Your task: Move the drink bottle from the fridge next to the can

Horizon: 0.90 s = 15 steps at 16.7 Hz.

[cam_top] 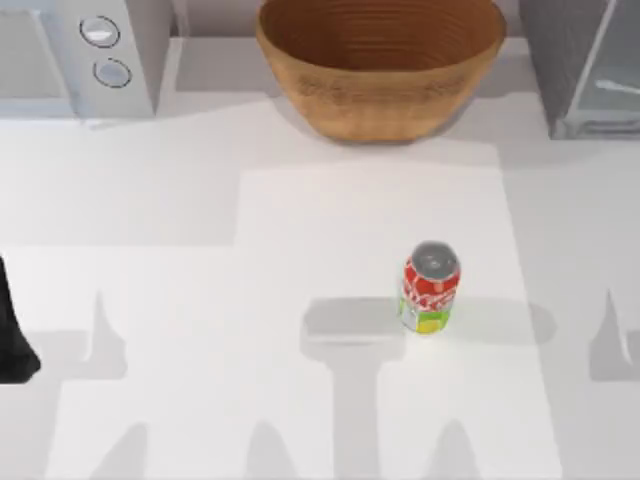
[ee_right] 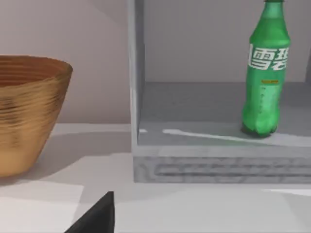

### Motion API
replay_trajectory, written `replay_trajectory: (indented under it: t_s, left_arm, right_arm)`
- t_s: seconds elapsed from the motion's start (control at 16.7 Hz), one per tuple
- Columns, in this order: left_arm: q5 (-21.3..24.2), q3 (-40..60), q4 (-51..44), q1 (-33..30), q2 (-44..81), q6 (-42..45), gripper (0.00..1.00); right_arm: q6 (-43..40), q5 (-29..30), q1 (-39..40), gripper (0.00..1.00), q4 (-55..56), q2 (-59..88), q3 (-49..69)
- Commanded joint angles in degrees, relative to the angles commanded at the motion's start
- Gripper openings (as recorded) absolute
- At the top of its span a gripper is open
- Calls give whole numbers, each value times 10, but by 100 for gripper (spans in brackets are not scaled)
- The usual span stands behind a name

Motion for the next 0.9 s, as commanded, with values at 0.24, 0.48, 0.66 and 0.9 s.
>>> replay_trajectory:
  t_s: [0.24,0.48,0.66,0.9]
  left_arm:
    - [0,0,0,0,0,0,100]
    - [0,0,0,0,0,0,100]
    - [0,0,0,0,0,0,100]
    - [0,0,0,0,0,0,100]
  right_arm:
    - [-1,-1,-5,100,15,18,12]
    - [-3,-14,-27,100,95,126,78]
    - [-3,-33,-46,100,183,271,150]
    - [-3,-65,-75,100,317,530,259]
